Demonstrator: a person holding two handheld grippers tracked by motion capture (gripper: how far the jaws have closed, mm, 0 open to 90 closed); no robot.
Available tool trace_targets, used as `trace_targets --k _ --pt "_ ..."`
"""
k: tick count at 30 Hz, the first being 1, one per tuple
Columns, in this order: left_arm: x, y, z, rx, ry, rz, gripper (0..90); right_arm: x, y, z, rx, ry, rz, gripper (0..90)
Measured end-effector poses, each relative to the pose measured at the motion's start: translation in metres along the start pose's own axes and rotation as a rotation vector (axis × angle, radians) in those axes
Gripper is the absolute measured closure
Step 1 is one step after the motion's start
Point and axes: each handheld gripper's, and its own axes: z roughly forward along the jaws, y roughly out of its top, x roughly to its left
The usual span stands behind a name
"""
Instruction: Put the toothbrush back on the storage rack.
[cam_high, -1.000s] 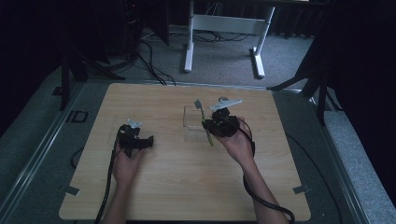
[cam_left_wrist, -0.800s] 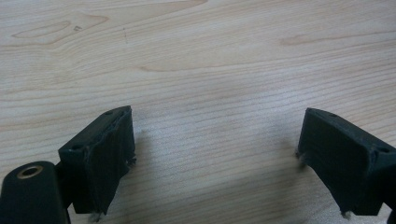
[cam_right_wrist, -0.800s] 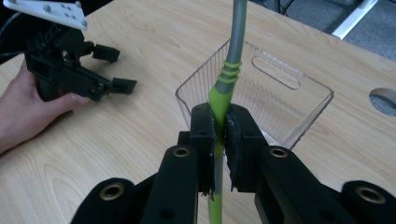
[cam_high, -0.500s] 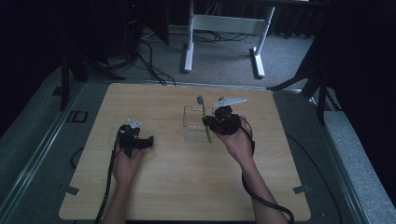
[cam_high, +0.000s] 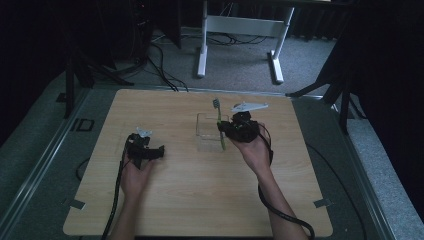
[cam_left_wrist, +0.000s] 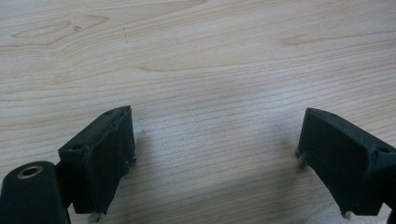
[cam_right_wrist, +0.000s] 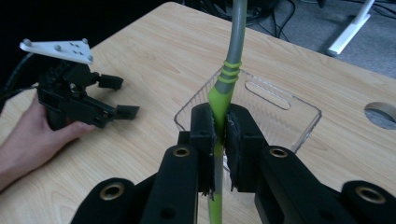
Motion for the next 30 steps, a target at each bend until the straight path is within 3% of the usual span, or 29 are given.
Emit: trace_targets --k 30 --pt "0.0003 0.0000 -0.0001 0.003 -0.001 0.004 11.4 -0.0069 0.0055 -0.0035 -0.092 -0.007 0.032 82.0"
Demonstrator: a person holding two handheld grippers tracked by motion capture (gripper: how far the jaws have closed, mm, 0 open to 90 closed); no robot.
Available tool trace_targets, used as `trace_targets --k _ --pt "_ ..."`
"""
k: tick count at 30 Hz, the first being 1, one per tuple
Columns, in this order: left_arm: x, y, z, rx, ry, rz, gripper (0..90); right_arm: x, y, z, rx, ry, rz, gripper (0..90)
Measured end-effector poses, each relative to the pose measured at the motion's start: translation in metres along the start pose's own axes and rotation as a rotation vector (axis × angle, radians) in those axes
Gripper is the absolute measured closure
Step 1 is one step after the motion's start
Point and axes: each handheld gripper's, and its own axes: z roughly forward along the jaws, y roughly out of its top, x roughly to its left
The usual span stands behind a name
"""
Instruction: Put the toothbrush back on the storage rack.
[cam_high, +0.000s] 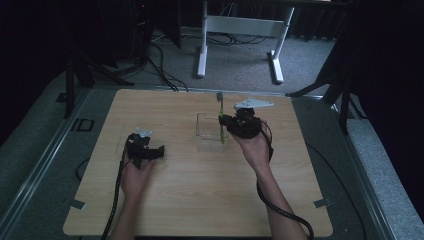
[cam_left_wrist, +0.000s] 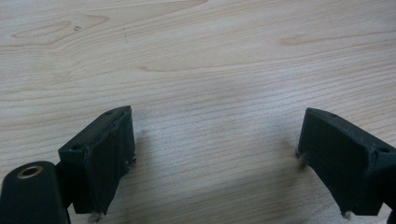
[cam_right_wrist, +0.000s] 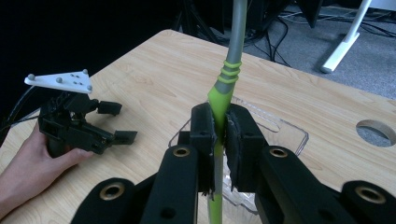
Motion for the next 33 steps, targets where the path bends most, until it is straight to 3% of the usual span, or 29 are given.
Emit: trace_targets --k 33 --pt "0.000 0.000 0.000 0.000 0.000 0.000 11.4 -0.017 0.002 0.013 -0.081 -0.011 0.052 82.0"
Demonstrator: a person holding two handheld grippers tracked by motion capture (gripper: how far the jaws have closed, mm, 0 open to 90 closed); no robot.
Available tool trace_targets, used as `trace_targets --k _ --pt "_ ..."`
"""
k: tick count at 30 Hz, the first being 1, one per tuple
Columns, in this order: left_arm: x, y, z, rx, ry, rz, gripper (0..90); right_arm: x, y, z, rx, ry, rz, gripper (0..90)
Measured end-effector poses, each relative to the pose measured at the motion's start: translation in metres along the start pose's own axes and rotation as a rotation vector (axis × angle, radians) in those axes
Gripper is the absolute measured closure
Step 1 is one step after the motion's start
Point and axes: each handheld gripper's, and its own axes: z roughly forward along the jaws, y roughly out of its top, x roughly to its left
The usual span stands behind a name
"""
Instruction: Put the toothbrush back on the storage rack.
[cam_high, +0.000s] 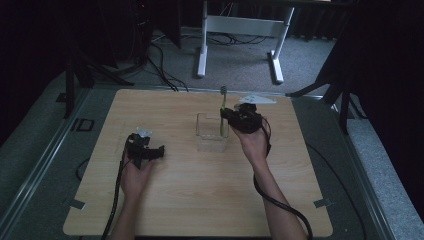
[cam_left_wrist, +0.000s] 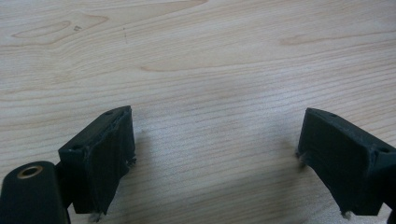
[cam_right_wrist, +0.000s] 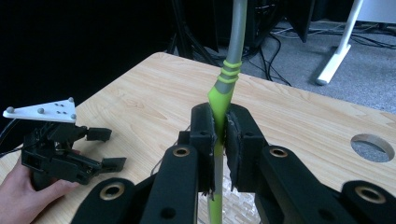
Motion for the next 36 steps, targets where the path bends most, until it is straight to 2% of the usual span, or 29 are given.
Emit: trace_targets --k 15,36 --pt "0.000 0.000 0.000 0.000 0.000 0.000 11.4 -0.006 0.000 0.003 -0.026 -0.005 0.004 82.0" --pt "0.000 0.000 0.000 0.000 0.000 0.000 11.4 -0.011 -0.003 0.011 0.000 -0.019 -0.005 81.9"
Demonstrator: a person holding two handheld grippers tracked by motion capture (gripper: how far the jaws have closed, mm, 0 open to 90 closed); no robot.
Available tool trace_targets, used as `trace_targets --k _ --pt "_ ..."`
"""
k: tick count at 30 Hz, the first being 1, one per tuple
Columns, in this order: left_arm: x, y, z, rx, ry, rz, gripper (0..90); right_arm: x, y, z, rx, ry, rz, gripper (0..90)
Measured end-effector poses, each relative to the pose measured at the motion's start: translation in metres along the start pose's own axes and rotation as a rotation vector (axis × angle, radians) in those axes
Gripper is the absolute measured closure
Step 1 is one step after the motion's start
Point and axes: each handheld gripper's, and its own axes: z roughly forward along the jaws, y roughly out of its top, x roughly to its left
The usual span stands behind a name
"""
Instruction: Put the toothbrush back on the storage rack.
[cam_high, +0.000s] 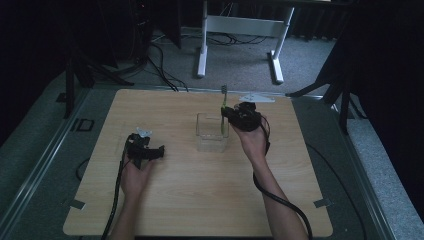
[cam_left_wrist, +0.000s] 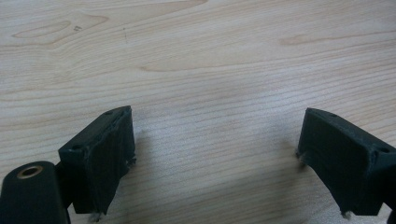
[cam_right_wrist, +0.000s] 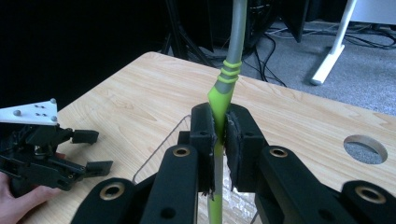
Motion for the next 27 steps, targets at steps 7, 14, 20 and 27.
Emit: trace_targets --k 7,14,20,27 --pt "0.000 0.000 0.000 0.000 0.000 0.000 11.4 -0.001 -0.003 0.005 0.020 -0.004 -0.001 81.9" --pt "0.000 0.000 0.000 -0.001 0.000 0.000 11.4 -0.002 -0.006 0.010 0.038 -0.008 -0.007 82.0" --pt "0.000 0.000 0.000 -0.001 0.000 0.000 11.4 -0.001 -0.008 0.013 0.051 -0.011 -0.011 81.9" --pt "0.000 0.000 0.000 0.000 0.000 0.000 11.4 -0.001 -0.010 0.016 0.064 -0.013 -0.018 81.9"
